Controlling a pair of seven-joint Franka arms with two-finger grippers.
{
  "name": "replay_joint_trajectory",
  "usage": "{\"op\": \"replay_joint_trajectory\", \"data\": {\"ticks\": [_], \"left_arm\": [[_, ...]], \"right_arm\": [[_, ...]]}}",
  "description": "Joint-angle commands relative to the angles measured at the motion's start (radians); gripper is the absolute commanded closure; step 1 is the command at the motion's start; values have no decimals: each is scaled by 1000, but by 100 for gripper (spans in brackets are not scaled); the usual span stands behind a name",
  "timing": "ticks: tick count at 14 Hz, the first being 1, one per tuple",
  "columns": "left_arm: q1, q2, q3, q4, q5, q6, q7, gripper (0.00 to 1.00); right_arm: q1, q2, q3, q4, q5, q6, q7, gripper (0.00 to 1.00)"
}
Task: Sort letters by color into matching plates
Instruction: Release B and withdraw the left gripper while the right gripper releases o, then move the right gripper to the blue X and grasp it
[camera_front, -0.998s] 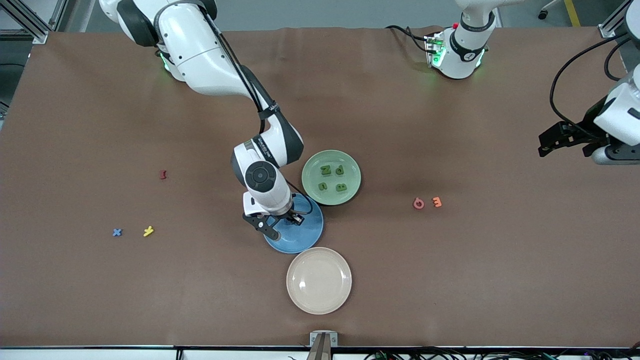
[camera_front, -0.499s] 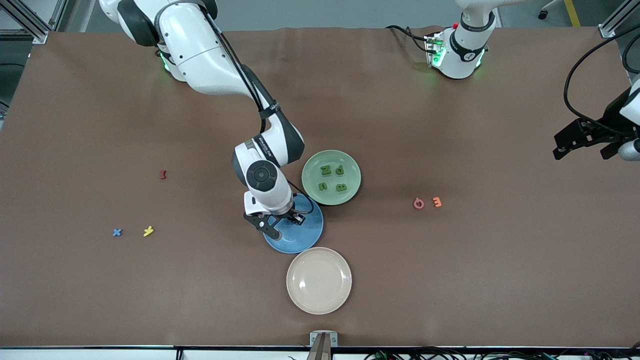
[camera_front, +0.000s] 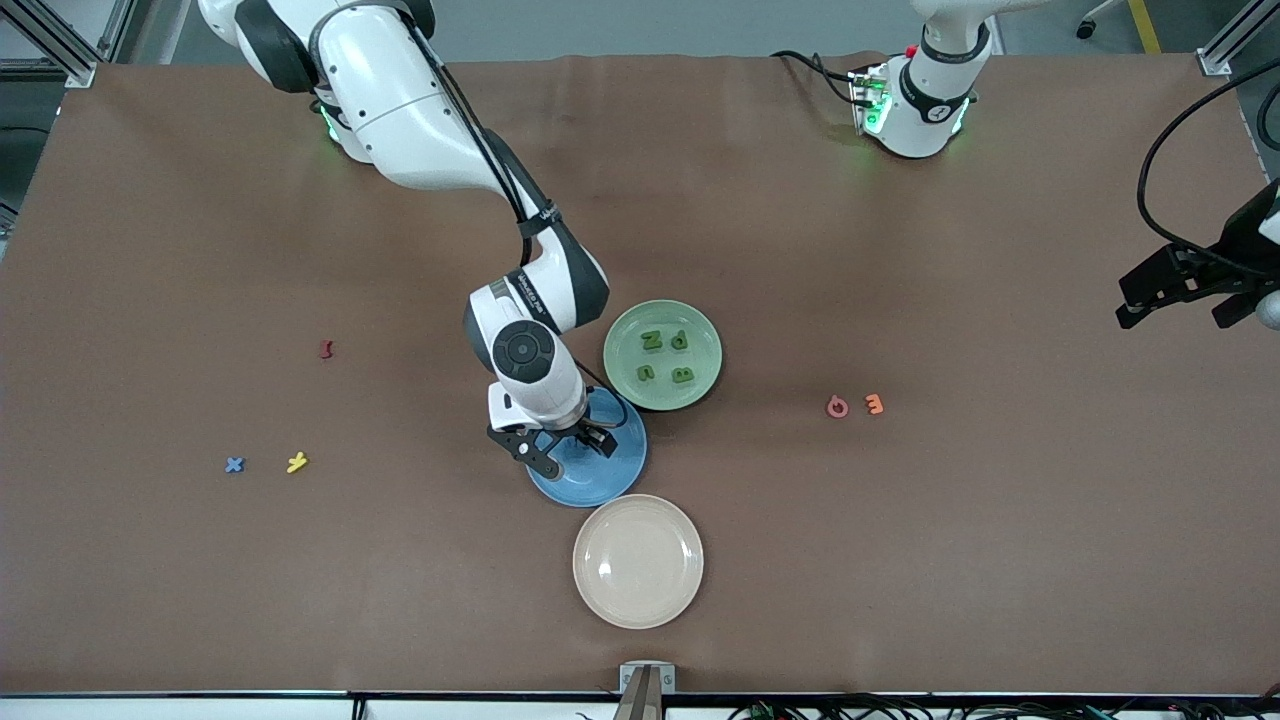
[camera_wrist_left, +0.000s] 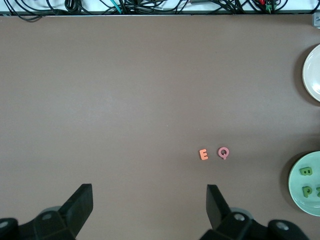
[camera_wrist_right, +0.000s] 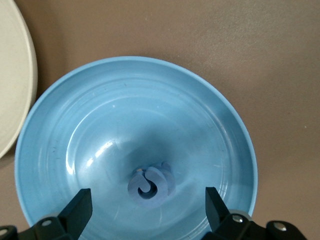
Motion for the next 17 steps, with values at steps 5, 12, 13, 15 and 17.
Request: {"op": "replay_joint_trajectory", "data": {"ticks": [5,12,13,15,17], "left_arm": [[-4,10,-10,26,-9,-9,-6,0],[0,13,-5,25,-13,-9,0,0],[1,16,-7,25,-13,-9,-2,0],[-10,25,-10,26,-12,-5,-8,0],[-2,28,-8,25,-15,-3,0,0]], "right_arm": [[-97,-57,-15,9,9,-59,-251,0],[-390,-197,-30,-83,3,-278,-834,0],[-418,-218,-45,-123,-9,-254,-914,0],[-459,-264,-82,-235,-17,-153,-1031,0],[-496,-280,-104,-321,-17,-61,-1079,0]]}}
